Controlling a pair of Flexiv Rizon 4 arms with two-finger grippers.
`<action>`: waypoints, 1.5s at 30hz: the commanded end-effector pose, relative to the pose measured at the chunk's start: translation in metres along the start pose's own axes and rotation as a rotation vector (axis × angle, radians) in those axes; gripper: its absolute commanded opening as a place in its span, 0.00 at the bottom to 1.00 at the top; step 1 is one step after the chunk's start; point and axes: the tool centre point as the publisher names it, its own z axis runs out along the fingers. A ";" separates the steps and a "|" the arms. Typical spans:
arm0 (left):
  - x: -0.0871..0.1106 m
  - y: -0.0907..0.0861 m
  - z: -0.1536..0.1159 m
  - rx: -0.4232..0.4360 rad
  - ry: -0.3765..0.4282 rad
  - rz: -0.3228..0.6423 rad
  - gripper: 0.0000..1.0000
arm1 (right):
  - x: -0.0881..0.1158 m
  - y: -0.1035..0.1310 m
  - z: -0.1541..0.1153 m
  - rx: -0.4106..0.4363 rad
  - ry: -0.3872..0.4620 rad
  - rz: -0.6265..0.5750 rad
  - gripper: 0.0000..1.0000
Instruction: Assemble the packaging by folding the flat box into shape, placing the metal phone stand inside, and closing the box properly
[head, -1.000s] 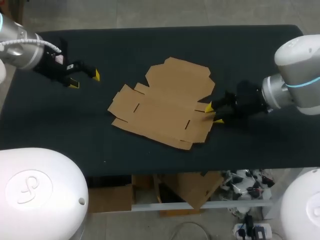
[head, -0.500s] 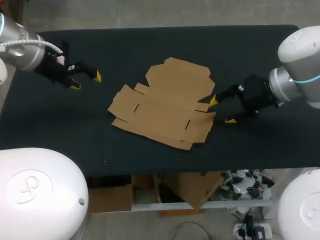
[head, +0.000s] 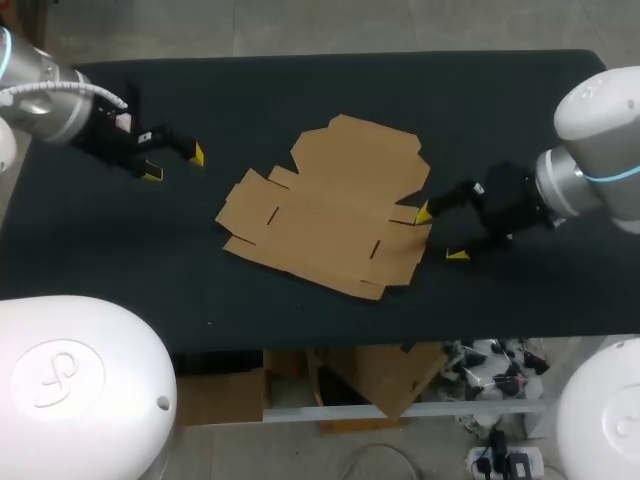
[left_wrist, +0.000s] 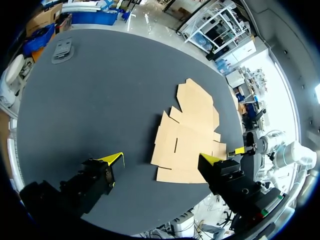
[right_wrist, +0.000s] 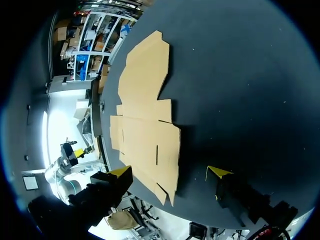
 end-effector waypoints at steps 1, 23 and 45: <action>0.000 0.002 -0.007 -0.009 0.008 0.009 1.00 | 0.000 -0.007 -0.004 -0.019 -0.005 -0.002 1.00; -0.011 -0.006 0.008 -0.095 0.056 0.065 1.00 | 0.001 -0.009 -0.003 -0.034 0.016 -0.002 1.00; -0.017 -0.004 0.002 -0.080 0.058 0.060 1.00 | 0.006 0.009 0.038 -0.009 0.018 0.034 0.27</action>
